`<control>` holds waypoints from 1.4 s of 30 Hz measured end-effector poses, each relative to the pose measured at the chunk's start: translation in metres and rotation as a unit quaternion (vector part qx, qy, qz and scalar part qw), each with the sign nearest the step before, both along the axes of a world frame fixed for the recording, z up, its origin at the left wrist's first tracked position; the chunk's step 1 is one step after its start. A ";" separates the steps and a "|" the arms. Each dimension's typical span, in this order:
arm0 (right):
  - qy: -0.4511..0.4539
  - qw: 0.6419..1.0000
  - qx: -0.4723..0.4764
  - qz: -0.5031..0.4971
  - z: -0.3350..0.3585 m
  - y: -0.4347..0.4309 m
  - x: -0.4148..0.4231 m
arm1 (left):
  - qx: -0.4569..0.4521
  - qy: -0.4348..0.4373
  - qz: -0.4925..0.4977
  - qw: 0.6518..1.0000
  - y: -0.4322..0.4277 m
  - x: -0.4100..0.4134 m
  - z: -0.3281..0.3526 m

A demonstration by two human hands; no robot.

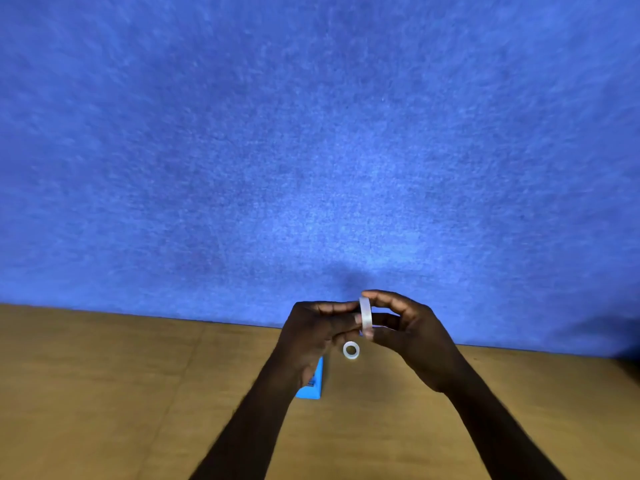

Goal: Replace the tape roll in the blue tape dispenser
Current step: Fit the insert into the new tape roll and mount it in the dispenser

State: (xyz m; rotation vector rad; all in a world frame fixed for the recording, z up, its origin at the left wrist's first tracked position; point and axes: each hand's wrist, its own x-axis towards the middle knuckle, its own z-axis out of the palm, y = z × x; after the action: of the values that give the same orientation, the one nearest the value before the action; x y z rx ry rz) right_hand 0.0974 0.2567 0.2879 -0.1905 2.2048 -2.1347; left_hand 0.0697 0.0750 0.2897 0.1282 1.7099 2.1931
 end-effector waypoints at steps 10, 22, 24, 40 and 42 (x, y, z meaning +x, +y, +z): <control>-0.013 1.000 0.005 0.000 -0.015 -0.014 0.002 | 0.021 -0.013 -0.001 1.000 -0.015 0.009 -0.014; -0.073 0.995 -0.007 -0.062 -0.094 -0.034 -0.021 | -0.144 0.023 0.124 0.981 -0.070 -0.009 -0.110; -0.080 0.995 0.014 -0.055 -0.108 -0.041 -0.028 | -0.198 0.044 0.082 0.976 -0.075 -0.016 -0.137; -0.038 0.980 0.185 -0.063 -0.211 -0.061 -0.072 | -0.309 0.155 -0.107 0.932 -0.075 -0.057 -0.257; -0.029 0.977 0.203 -0.058 -0.215 -0.061 -0.075 | -0.322 0.161 -0.103 0.927 -0.074 -0.061 -0.265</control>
State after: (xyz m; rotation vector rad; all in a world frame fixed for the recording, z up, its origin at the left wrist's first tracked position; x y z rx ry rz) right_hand 0.0223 0.1958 0.0725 0.0231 2.6083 -1.6568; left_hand 0.0088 0.0011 0.0248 0.4898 2.3800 1.4223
